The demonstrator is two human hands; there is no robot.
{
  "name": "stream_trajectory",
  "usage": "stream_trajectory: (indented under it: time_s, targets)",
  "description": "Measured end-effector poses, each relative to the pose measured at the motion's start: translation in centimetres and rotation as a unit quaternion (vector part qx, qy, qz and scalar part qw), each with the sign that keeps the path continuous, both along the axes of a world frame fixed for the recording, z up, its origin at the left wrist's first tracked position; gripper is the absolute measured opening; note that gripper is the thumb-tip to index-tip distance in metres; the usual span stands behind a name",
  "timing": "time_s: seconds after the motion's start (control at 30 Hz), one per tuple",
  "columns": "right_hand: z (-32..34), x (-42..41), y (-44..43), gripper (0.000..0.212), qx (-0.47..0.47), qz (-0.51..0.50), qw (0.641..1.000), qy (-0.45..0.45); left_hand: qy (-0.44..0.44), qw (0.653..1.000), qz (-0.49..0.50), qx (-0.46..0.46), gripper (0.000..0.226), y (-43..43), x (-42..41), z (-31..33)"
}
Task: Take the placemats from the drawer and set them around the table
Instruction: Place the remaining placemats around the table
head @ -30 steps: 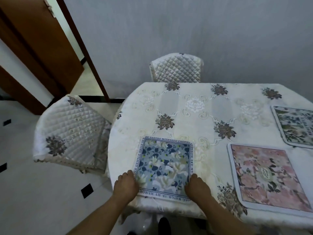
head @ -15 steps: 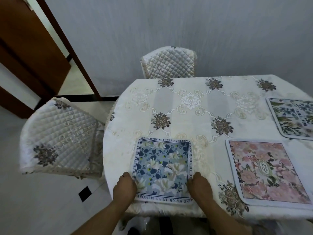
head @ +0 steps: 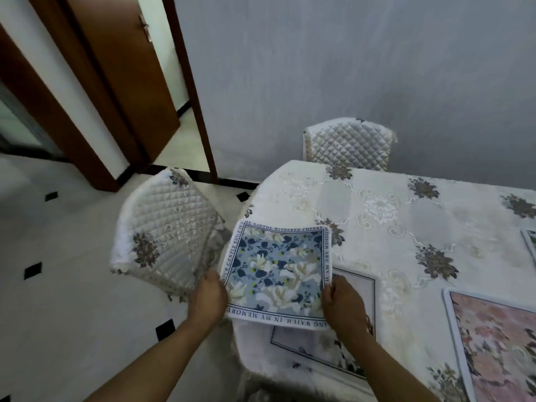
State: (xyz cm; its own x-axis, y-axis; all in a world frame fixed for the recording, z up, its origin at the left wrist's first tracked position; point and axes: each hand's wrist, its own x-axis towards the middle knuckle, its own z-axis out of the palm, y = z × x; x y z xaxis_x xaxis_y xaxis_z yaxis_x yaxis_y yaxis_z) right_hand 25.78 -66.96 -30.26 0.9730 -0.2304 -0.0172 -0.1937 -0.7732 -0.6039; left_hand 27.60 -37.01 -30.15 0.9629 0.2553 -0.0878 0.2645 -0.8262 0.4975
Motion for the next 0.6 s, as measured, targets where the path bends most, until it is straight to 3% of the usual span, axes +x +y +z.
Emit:
stream_trajectory:
  time_s: [0.33, 0.6]
  targets:
    - [3.5, 5.4, 24.1, 0.027, -0.004, 0.077, 0.996, -0.046, -0.081, 0.991, 0.096, -0.049, 0.013, 23.2, -2.5, 5.6]
    - [6.7, 8.8, 40.9, 0.023, 0.005, 0.126, 0.989, -0.072, -0.098, 0.982, 0.144, -0.079, 0.015, 40.0, -1.7, 7.8]
